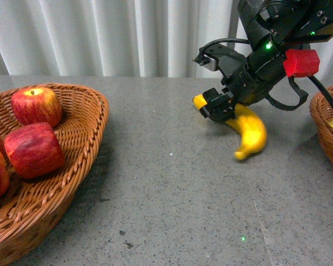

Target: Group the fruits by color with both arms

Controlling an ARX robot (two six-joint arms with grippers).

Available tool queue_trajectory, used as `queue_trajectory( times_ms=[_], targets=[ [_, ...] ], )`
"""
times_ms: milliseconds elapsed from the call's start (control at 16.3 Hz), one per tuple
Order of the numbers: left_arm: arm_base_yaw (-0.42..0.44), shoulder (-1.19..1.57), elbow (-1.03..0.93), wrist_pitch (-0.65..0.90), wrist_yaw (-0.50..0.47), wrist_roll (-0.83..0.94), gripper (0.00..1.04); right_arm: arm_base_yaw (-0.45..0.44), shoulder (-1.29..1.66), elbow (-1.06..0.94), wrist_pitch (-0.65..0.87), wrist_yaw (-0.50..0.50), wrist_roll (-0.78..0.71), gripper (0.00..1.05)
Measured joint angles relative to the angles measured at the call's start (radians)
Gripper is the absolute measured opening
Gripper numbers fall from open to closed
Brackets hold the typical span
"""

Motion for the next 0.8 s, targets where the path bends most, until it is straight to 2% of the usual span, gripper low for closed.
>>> queue_trajectory(
  times_ms=[61,123,246,430,552,798],
  targets=[
    [0.000,0.000,0.000,0.000,0.000,0.000,0.98,0.000,0.000,0.000,0.013,-0.008,0.016,0.38],
    [0.000,0.000,0.000,0.000,0.000,0.000,0.98,-0.002,-0.001,0.000,0.028,-0.025,0.039,0.37],
    [0.000,0.000,0.000,0.000,0.000,0.000,0.98,-0.015,-0.021,0.000,0.074,-0.110,0.122,0.36],
    [0.000,0.000,0.000,0.000,0.000,0.000,0.98,-0.066,-0.160,-0.065,0.233,-0.270,0.269,0.36],
    [0.000,0.000,0.000,0.000,0.000,0.000,0.98,-0.142,-0.308,-0.155,0.317,-0.348,0.338,0.36],
    [0.000,0.000,0.000,0.000,0.000,0.000,0.98,-0.343,-0.491,-0.437,0.429,-0.416,0.330,0.36]
  ],
)
